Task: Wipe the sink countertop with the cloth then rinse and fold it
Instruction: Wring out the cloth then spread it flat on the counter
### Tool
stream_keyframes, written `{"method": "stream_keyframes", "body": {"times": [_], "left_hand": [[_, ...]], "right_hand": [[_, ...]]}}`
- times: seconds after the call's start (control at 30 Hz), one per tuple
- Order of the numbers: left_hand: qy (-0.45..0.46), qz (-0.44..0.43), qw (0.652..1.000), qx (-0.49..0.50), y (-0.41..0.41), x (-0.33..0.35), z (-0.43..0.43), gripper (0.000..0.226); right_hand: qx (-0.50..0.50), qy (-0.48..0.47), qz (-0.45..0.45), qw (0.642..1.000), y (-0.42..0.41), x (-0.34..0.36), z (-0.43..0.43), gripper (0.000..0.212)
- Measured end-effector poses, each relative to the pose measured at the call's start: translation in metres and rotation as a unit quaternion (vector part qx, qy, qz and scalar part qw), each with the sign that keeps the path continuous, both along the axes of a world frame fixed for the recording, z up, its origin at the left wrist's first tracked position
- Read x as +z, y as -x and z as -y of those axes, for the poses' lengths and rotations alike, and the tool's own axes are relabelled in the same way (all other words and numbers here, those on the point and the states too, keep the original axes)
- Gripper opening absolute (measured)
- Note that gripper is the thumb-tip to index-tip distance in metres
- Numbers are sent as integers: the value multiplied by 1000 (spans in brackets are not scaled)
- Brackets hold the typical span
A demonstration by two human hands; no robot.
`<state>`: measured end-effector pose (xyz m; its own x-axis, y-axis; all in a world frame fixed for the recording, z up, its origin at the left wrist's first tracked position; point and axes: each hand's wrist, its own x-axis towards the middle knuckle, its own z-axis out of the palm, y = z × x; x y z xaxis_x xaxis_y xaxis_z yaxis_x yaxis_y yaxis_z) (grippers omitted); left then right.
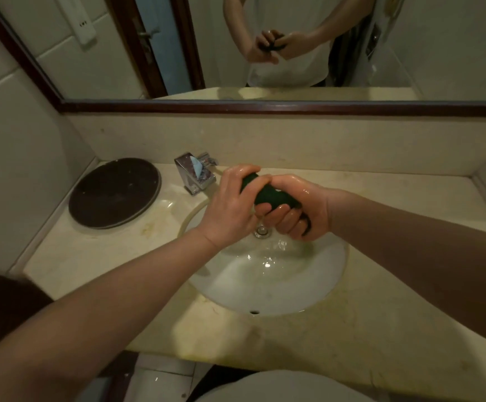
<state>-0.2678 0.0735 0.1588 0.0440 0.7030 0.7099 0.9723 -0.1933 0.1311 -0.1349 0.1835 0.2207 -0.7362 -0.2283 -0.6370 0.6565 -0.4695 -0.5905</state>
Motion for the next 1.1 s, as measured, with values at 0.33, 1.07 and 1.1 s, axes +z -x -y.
{"method": "stream_keyframes", "body": {"times": [0.33,1.07,1.1], "left_hand": [[157,-166,970,79,9,43,-25,11],[517,191,832,65,14,34,-28,29],[525,206,824,59,14,36,-25,28]], "right_hand": [[-112,-288,46,950,9,4,13,29],[-18,-768,-142,624,26,-27,12,50],[-6,-765,-155,625,25,-26,12,49]]}}
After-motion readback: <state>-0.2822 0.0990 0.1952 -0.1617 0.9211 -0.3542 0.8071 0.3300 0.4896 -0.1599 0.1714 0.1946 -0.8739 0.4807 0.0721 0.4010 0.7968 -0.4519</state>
